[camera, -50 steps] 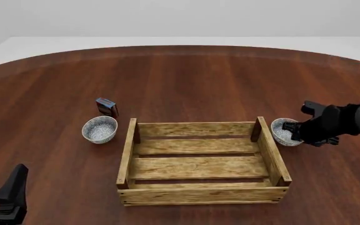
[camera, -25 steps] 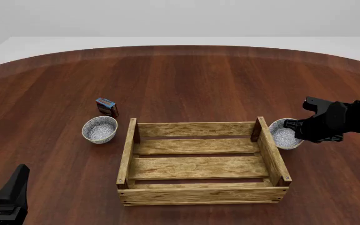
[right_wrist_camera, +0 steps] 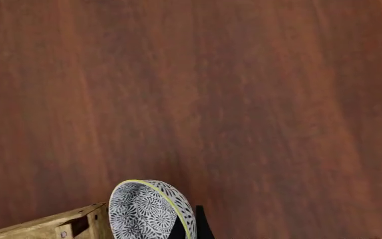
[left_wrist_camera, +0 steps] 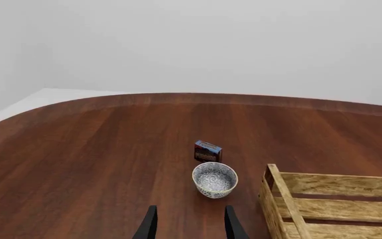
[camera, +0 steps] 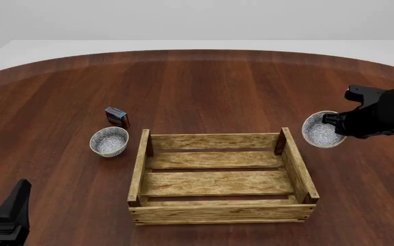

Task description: Stack the right bowl on the left bowl and place them in the tray.

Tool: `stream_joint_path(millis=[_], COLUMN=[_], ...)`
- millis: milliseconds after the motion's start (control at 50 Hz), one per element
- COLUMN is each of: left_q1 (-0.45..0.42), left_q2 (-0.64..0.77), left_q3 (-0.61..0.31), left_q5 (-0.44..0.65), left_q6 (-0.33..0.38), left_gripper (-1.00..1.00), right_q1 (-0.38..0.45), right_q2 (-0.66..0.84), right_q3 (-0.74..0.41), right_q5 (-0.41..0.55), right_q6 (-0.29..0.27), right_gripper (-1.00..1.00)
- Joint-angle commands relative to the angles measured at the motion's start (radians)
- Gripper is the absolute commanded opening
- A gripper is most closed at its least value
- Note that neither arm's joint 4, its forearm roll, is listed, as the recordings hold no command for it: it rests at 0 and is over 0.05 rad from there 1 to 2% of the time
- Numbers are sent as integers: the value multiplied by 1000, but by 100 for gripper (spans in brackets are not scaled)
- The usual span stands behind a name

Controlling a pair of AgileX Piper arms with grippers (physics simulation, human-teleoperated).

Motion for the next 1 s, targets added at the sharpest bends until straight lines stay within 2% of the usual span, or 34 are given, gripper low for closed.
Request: stream_joint_path(millis=[20,420,740,1000], left_q1=[2,1,-1,-6], left_q2=[0,0,0,0], left_q3=[0,-2,-2,-1], left_q5=[-3,-2,-3,-16], left_q6=[-2,5,8,15], left_gripper=[100,100,100,100], right_q1=[1,124,279,387], right_q2=[-90,-282,-420,-454], right_q3=[-36,-22,23,38], right_q5=[57,93,59,23], right_q6=[-17,38,104,118], right_gripper=[-100,-100,-100,-100])
